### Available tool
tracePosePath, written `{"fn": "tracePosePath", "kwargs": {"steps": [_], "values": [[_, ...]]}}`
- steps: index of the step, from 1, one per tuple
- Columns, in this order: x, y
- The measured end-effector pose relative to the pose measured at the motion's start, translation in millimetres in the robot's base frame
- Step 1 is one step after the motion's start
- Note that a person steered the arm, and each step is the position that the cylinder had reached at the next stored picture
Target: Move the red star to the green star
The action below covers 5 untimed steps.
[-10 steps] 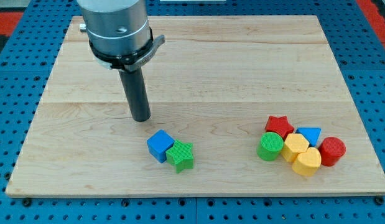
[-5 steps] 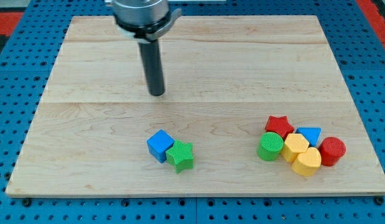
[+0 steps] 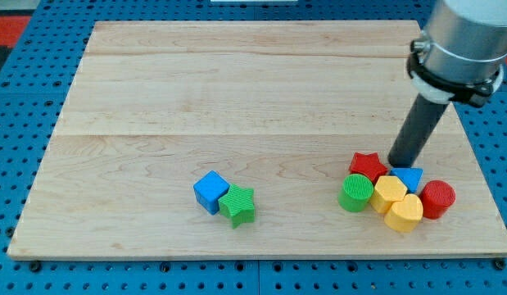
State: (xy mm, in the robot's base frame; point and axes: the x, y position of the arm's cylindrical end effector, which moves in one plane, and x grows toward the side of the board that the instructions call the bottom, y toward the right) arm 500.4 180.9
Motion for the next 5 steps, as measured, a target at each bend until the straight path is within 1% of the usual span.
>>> {"fn": "tracePosePath", "kwargs": {"steps": [1,2,3,4,5], "values": [[14.6,-24.4],[7.3,-66.8],[-10.0,-74.5],[1.4,-128.6],[-0.3,-127.7]]}}
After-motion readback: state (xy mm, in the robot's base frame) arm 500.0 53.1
